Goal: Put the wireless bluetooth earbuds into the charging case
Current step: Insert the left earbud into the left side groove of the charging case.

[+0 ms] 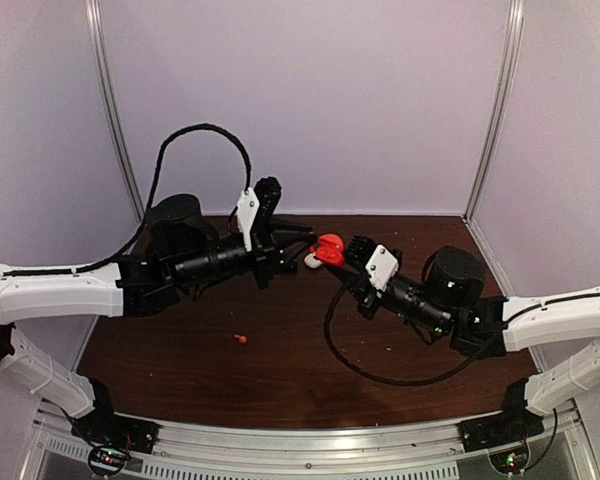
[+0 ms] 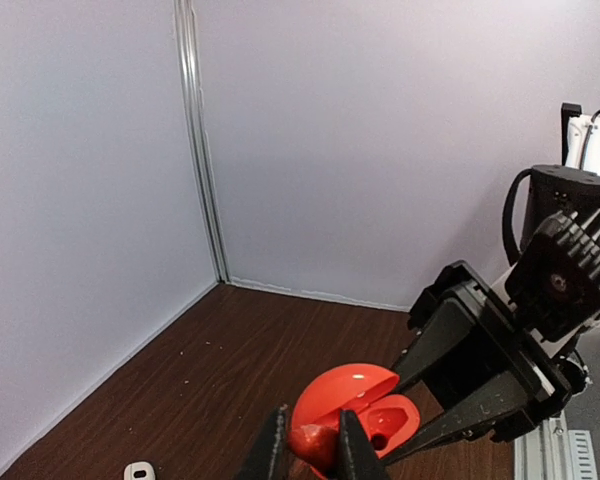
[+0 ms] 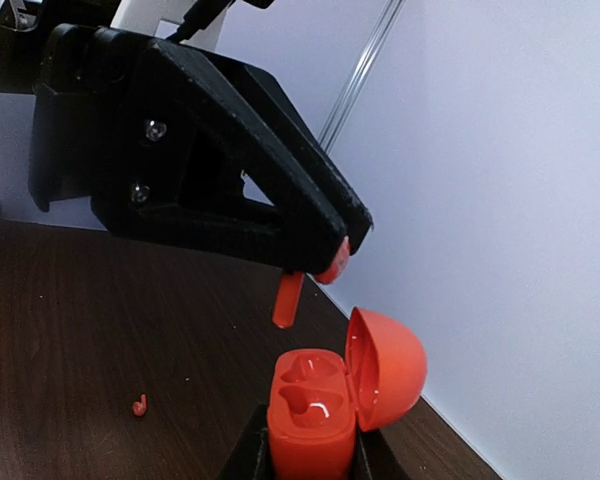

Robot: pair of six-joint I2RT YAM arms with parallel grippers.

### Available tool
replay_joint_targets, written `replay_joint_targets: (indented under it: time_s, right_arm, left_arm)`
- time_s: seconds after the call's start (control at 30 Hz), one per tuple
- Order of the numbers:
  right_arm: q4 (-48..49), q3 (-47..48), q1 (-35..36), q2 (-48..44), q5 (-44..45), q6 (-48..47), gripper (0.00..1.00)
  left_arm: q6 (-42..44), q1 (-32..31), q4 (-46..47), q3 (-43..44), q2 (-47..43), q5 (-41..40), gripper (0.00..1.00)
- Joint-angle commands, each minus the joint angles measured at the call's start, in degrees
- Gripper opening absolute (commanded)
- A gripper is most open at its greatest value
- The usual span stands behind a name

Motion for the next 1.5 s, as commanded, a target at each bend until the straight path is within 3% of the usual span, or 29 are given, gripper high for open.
replay_joint_targets:
  time_s: [0.0,0.43,1.47]
  right_arm:
    - [2.2,1.9,1.2,1.6,5.9,1.0,0.0]
    - [2.3,4.5,2.3,3.9,11.7,2.5,0.0]
    - [1.1,5.7,3.5,5.0,13.1,2.3,0.0]
  left_arm:
    - [-4.6,0.1,5.1,1.2,1.1,-3.3,0.04]
    - [-7.1,0.1,6.8,1.0,3.2,-4.7,0.04]
    - [-7.8,0.1,7.9,1.3,4.7,-5.5,0.04]
